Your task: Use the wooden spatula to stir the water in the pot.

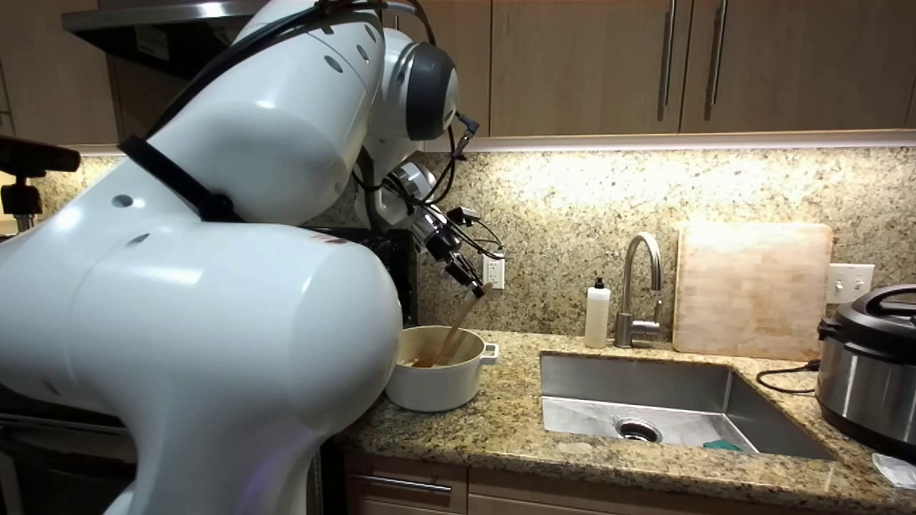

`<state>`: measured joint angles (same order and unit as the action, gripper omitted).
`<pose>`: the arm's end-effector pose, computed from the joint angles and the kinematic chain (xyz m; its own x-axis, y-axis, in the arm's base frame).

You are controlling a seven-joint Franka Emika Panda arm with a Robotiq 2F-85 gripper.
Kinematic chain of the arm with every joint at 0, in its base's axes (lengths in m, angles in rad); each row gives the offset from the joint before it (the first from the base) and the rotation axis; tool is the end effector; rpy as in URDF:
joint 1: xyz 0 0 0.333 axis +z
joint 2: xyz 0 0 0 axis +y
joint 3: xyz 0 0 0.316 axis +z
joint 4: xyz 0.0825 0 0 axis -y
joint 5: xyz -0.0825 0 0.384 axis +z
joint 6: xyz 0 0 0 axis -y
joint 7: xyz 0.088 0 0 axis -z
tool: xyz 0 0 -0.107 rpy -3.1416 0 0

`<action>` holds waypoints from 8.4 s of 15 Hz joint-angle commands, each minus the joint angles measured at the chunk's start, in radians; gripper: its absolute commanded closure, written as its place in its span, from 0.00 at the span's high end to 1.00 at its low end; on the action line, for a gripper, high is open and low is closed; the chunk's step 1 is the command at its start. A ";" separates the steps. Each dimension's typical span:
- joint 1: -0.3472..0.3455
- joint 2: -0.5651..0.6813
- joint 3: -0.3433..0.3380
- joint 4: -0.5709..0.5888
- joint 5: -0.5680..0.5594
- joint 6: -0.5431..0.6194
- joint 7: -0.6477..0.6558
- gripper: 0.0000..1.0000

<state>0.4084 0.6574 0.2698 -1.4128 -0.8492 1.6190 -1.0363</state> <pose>0.5995 0.3386 0.3168 -0.2847 0.6679 -0.6877 0.9450 0.3160 -0.0842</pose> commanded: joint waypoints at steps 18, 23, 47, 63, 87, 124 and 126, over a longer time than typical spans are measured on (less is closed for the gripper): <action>0.065 -0.083 0.024 -0.134 -0.138 -0.225 -0.014 0.07; 0.088 -0.006 0.053 -0.083 -0.189 -0.183 -0.091 0.07; -0.018 -0.016 -0.016 -0.010 0.024 -0.092 0.094 0.07; 0.004 -0.041 0.024 -0.098 -0.043 -0.178 -0.032 0.07; -0.004 -0.055 -0.030 -0.029 0.003 -0.068 0.064 0.07; -0.008 0.032 -0.042 0.074 0.046 -0.154 0.066 0.07; -0.018 0.020 -0.047 0.063 0.060 -0.159 0.096 0.07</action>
<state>0.4067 0.7274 0.2255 -1.3049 -0.8263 1.4756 -0.9961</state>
